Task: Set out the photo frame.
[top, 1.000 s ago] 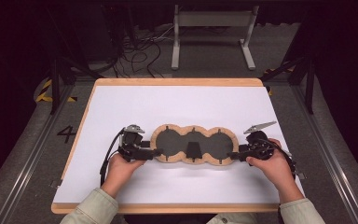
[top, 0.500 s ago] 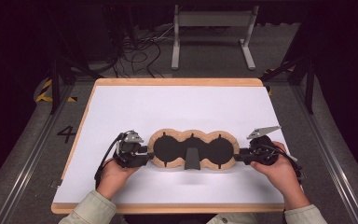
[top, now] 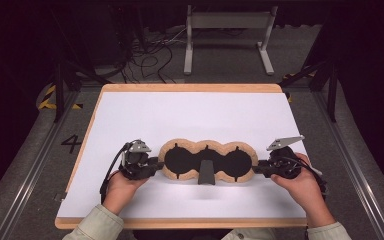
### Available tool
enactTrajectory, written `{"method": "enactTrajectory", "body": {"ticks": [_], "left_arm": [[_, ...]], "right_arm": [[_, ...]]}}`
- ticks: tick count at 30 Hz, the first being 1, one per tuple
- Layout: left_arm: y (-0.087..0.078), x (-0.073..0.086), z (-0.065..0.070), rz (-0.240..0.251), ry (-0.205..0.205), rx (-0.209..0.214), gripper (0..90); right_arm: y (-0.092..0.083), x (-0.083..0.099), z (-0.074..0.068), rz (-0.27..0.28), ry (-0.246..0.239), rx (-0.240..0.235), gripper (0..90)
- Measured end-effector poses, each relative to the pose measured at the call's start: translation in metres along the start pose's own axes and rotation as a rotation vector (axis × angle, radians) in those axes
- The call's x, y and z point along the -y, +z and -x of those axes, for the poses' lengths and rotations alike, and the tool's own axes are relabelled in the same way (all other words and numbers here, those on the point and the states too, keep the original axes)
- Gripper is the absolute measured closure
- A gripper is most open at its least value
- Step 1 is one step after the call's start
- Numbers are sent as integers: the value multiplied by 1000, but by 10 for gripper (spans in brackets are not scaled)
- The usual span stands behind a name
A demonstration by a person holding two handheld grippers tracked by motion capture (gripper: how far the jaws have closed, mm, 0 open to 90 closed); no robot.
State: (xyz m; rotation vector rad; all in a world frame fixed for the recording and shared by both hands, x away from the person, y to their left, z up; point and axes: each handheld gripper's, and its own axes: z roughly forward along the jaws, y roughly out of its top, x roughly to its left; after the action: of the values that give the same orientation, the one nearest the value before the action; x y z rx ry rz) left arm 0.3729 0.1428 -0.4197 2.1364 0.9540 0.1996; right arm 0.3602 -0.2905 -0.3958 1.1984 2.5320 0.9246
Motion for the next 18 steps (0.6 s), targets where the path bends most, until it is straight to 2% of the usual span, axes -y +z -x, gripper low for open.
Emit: {"method": "enactTrajectory", "body": {"ticks": [1,4,6,9,10,18], "left_arm": [[0,0,0,0,0,0,697],[-3,-3,2,53,21,-31,699],[-4,-3,0,65,29,-31,699],[-1,0,-1,46,30,-37,699],[-1,1,-2,46,31,-27,699],[-6,3,-1,19,43,3,697]], "right_arm": [[0,0,0,6,-1,3,688],[-2,-2,1,35,0,24,696],[-3,-2,1,58,0,37,701],[-2,-3,-1,65,-22,47,704],[-2,-3,-2,65,-30,47,714],[-7,-2,-7,20,-78,34,702]]}}
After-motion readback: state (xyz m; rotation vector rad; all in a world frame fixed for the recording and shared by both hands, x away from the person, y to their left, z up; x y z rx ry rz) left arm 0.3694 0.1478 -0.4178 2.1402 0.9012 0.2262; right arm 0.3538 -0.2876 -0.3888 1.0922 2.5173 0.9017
